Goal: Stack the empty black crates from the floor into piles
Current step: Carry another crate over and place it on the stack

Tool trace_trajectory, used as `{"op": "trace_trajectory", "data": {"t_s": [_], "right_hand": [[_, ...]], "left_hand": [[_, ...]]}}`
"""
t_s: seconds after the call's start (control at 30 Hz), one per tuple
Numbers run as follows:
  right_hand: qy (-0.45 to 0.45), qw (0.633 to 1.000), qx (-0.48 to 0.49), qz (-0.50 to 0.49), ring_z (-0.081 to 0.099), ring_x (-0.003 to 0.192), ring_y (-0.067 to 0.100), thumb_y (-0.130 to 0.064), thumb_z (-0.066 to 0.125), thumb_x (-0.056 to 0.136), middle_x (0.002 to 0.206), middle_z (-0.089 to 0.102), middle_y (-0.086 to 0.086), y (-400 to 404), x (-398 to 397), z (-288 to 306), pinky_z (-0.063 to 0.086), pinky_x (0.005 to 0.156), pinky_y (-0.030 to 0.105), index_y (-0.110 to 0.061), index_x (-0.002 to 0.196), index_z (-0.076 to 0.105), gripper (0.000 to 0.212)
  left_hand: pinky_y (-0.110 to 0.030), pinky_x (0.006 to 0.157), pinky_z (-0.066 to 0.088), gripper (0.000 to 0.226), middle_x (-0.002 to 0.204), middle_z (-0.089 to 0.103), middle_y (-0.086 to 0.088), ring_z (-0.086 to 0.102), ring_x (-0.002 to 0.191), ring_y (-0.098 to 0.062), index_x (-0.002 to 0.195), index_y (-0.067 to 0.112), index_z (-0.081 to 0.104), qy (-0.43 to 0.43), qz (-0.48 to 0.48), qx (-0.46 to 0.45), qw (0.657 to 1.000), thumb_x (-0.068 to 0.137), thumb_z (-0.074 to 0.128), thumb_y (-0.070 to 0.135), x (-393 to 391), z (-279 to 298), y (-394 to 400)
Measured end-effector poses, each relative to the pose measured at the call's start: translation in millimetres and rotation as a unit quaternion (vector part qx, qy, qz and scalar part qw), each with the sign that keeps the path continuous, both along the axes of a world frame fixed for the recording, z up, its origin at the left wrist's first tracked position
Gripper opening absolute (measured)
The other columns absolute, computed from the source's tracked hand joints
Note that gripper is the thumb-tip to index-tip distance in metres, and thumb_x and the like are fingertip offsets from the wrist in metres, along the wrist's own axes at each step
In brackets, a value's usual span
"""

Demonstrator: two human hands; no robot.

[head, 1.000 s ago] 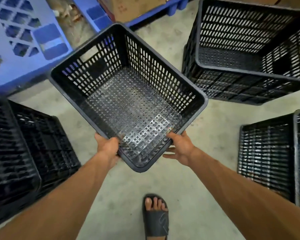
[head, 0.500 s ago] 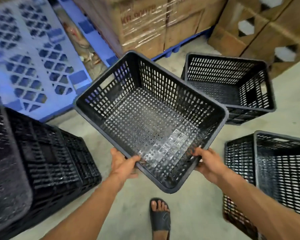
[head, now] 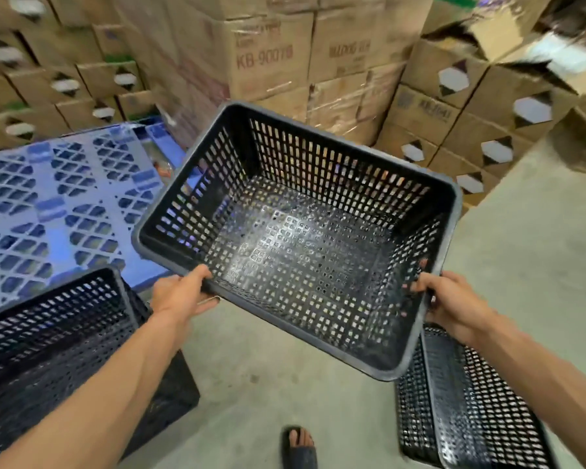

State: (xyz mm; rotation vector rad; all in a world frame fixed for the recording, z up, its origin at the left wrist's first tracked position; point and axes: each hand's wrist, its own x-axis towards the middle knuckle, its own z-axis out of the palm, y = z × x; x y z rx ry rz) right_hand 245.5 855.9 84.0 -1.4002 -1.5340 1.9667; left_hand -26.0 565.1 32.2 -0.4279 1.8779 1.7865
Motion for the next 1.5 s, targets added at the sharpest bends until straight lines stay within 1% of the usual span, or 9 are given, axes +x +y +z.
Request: {"op": "trace_trajectory", "data": {"t_s": [0.4,0.53,0.8,0.93,1.13,1.23,1.3,1.4,1.5], "right_hand": [[-0.014,0.993,0.035,0.115,0.062,0.04,0.013,-0.004,0.055,0.084,0.047,0.059,-0.001,-152.3,-44.5,123.2,0.049,0.038,0.025,-0.012,0.077,0.057,0.011],[-0.014,0.988,0.015,0.154,0.061,0.046,0.012,-0.008,0.054,0.087,0.074,0.062,0.003,-216.3,-78.7,113.2,0.047,0.038,0.023,-0.019,0.116,0.057,0.03],[-0.055,0.972,0.013,0.228,0.057,0.043,0.01,-0.001,0.052,0.081,0.063,0.059,0.001,-333.0,-157.5,84.1,0.047,0.038,0.02,-0.015,0.092,0.063,0.021],[-0.035,0.959,0.009,0.28,0.065,0.065,0.017,-0.001,0.05,0.086,0.085,0.071,0.007,-361.5,-186.1,72.9,0.054,0.056,0.027,-0.018,0.104,0.067,0.03],[0.042,0.952,0.0,0.305,0.069,0.087,0.017,0.009,0.05,0.091,0.106,0.072,0.003,-372.2,-215.6,36.5,0.056,0.075,0.034,-0.03,0.129,0.056,0.054],[0.039,0.891,0.085,0.444,0.06,0.115,0.003,0.013,0.062,0.083,0.142,0.053,0.009,-369.2,-218.0,23.4,0.047,0.096,0.021,-0.019,0.144,0.045,0.071],[0.011,0.825,0.17,0.539,0.05,0.125,-0.007,-0.005,0.076,0.08,0.152,0.037,0.013,-367.5,-217.3,19.6,0.04,0.101,0.012,-0.021,0.148,0.039,0.079],[-0.085,0.688,0.368,0.62,-0.006,0.151,0.027,-0.055,0.073,0.075,0.163,-0.016,0.013,-368.3,-214.8,9.0,0.011,0.122,0.042,-0.039,0.149,0.034,0.086],[-0.082,0.586,0.439,0.676,-0.03,0.142,0.037,-0.089,0.049,0.064,0.157,-0.036,0.004,-372.2,-209.8,-3.4,-0.008,0.118,0.058,-0.057,0.142,0.034,0.085]], "left_hand": [[-0.023,0.044,0.056,0.009,0.054,0.072,-0.001,0.07,0.047,-0.014,0.077,0.008,0.06,0.025,0.042,0.001,0.999,0.079,0.068,0.012,32.8,136.9,-205.4],[-0.019,0.042,0.053,0.01,0.076,0.069,-0.013,0.069,0.045,-0.014,0.078,0.006,0.06,0.006,0.088,-0.018,0.996,0.082,0.067,0.011,44.5,141.4,-282.1],[-0.025,0.064,0.059,0.018,0.111,0.064,-0.019,0.071,0.075,-0.02,0.109,0.004,0.057,-0.059,0.132,-0.002,0.989,0.092,0.058,0.013,65.2,124.8,-413.6],[-0.04,0.086,0.049,0.009,0.115,0.062,-0.024,0.063,0.105,-0.036,0.098,0.005,0.059,-0.118,0.162,0.004,0.98,0.094,0.057,0.013,75.9,111.5,-438.8],[-0.045,0.085,0.053,0.01,0.123,0.061,-0.013,0.063,0.098,-0.033,0.104,0.012,0.056,-0.152,0.132,-0.057,0.978,0.094,0.057,0.016,88.7,89.5,-444.9],[-0.04,0.073,0.052,0.015,0.116,0.066,-0.016,0.064,0.09,-0.031,0.092,0.014,0.054,-0.094,0.143,-0.158,0.972,0.093,0.058,0.028,75.7,90.4,-428.4],[-0.041,0.079,0.053,0.03,0.109,0.069,-0.018,0.065,0.095,-0.035,0.091,0.01,0.063,-0.026,0.111,-0.349,0.93,0.087,0.062,0.039,62.9,94.4,-421.1],[-0.047,0.087,0.05,0.041,0.12,0.055,-0.009,0.051,0.115,-0.034,0.099,0.025,0.058,0.094,0.013,-0.545,0.833,0.071,0.074,0.051,53.0,99.3,-414.1],[-0.062,0.112,0.013,0.032,0.153,0.032,-0.003,0.013,0.147,-0.032,0.116,0.047,0.057,0.08,-0.205,-0.562,0.798,0.085,0.059,0.052,39.9,88.0,-416.8]]}}
